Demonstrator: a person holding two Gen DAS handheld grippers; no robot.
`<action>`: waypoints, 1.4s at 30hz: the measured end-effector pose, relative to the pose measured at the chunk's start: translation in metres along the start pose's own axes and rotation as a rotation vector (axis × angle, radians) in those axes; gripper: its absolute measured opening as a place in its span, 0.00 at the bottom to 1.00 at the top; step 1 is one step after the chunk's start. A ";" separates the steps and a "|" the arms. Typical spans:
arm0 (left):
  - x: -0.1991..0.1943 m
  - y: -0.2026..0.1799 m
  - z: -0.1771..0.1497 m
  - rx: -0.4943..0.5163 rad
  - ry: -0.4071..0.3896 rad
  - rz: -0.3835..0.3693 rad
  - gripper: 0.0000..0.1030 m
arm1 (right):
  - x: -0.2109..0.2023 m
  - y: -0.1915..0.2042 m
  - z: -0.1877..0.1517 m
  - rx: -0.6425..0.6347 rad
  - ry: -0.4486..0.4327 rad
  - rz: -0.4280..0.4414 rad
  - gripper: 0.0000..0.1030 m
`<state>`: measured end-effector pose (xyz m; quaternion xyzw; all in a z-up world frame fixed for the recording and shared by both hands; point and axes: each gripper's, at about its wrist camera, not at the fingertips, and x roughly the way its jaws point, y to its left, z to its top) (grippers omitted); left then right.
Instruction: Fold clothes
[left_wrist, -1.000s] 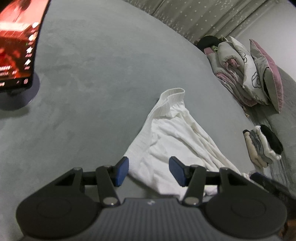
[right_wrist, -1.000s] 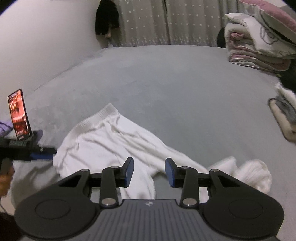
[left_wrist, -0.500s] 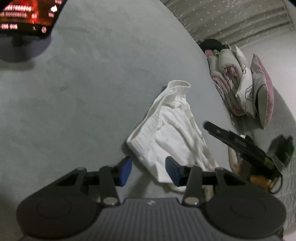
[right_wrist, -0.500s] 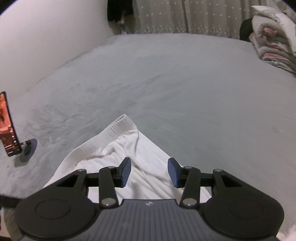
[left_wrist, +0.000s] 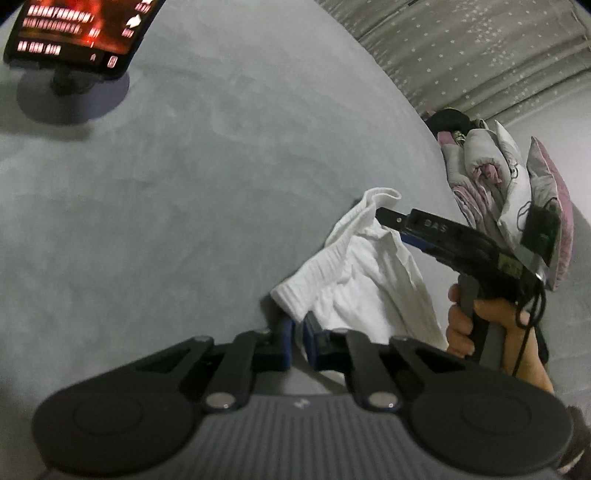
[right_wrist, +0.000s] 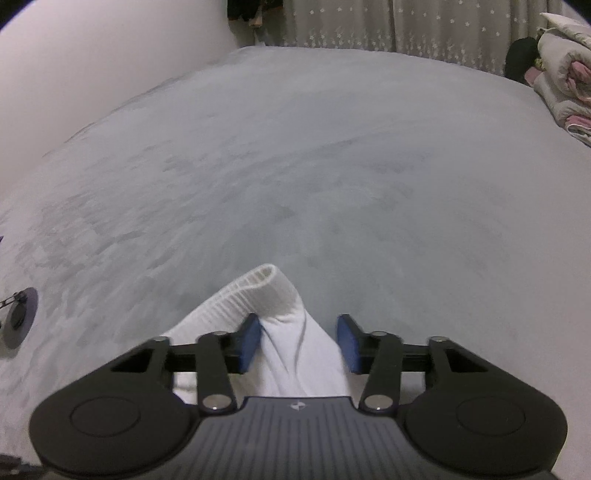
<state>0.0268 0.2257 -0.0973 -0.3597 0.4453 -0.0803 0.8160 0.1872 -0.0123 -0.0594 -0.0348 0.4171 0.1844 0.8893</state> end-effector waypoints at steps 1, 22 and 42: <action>-0.001 -0.003 0.000 0.007 -0.011 0.008 0.07 | 0.000 0.002 0.002 -0.003 -0.005 -0.005 0.12; -0.040 -0.020 0.013 0.096 -0.290 0.186 0.05 | 0.030 0.067 0.067 -0.082 -0.116 -0.009 0.04; -0.029 -0.006 0.022 0.077 -0.256 0.276 0.25 | 0.069 0.096 0.060 -0.093 -0.078 -0.098 0.32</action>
